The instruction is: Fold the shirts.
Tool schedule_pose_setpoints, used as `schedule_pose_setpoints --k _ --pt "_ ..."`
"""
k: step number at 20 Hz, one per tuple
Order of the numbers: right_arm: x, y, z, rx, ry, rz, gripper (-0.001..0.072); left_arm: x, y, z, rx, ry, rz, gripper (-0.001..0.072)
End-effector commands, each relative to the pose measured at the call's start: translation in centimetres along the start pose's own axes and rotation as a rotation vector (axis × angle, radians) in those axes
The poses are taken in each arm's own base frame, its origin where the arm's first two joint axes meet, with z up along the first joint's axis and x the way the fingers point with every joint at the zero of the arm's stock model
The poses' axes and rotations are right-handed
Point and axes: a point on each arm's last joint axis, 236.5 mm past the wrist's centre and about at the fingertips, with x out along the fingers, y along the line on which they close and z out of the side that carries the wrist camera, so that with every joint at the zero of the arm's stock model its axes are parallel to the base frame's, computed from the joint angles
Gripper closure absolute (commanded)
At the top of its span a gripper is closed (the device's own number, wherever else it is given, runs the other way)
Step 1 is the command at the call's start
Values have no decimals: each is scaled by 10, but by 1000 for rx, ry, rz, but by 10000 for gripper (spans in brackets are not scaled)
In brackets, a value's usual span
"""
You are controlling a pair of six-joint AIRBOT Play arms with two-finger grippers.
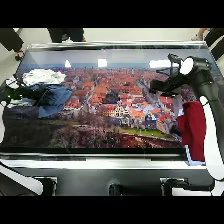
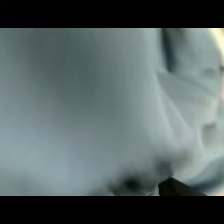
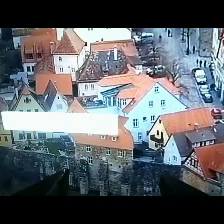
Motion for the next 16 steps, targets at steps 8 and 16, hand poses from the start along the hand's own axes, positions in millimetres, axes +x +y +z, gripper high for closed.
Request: schedule_pose_setpoints --k 8,16 --pt "-44 -4 7 -133 -96 -45 58 -159 -162 -41 522 -197 -366 676" --pt "-171 1 -51 -178 -176 -66 58 -301 -277 -311 1092 -78 -645 676"
